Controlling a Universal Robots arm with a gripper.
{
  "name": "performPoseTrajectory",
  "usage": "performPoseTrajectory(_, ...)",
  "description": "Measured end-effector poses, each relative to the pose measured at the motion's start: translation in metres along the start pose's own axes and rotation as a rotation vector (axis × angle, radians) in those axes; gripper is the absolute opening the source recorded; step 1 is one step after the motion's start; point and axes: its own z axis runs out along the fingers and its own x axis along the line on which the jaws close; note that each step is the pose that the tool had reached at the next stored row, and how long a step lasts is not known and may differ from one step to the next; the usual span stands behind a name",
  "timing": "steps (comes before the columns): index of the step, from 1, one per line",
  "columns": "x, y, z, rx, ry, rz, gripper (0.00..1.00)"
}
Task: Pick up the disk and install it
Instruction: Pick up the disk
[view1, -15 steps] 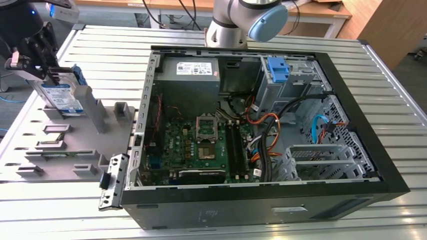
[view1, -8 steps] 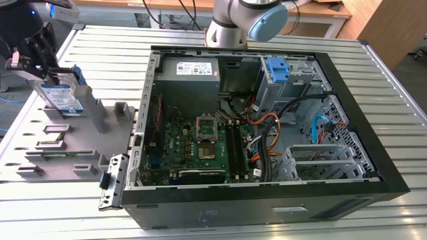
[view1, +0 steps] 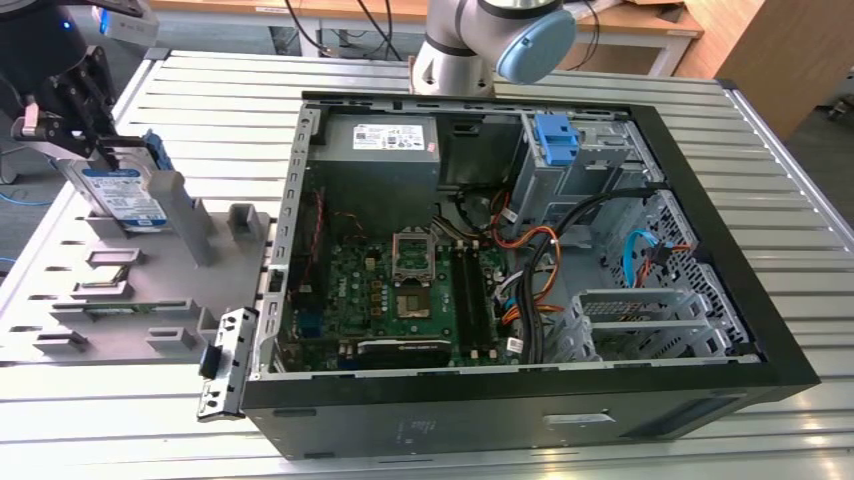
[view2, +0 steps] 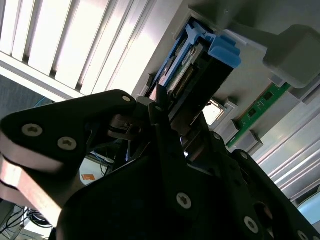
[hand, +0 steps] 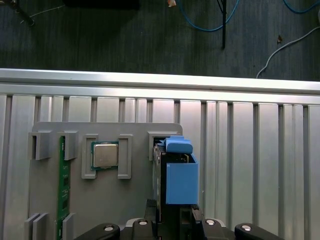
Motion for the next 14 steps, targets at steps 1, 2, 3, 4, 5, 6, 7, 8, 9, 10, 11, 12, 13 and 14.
performPoseTrajectory(1, 0.0, 0.0, 0.0001, 0.0, 0.0, 0.0, 0.35)
performPoseTrajectory(2, 0.0, 0.0, 0.0001, 0.0, 0.0, 0.0, 0.35)
performPoseTrajectory(3, 0.0, 0.0, 0.0001, 0.0, 0.0, 0.0, 0.35)
performPoseTrajectory(4, 0.0, 0.0, 0.0001, 0.0, 0.0, 0.0, 0.35)
performPoseTrajectory(5, 0.0, 0.0, 0.0002, 0.0, 0.0, 0.0, 0.35)
performPoseTrajectory(6, 0.0, 0.0, 0.0002, 0.0, 0.0, 0.0, 0.35)
performPoseTrajectory(7, 0.0, 0.0, 0.0002, 0.0, 0.0, 0.0, 0.35)
performPoseTrajectory(8, 0.0, 0.0, 0.0002, 0.0, 0.0, 0.0, 0.35)
performPoseTrajectory(9, 0.0, 0.0, 0.0002, 0.0, 0.0, 0.0, 0.35)
performPoseTrajectory(10, 0.0, 0.0, 0.0003, 0.0, 0.0, 0.0, 0.35)
performPoseTrajectory(11, 0.0, 0.0, 0.0005, 0.0004, -0.0003, 0.0, 0.36)
performPoseTrajectory(12, 0.0, 0.0, 0.0005, 0.0003, -0.0002, 0.0, 0.36)
performPoseTrajectory(13, 0.0, 0.0, 0.0005, 0.0003, -0.0001, 0.0, 0.42)
performPoseTrajectory(14, 0.0, 0.0, 0.0004, 0.0002, -0.0001, 0.0, 0.42)
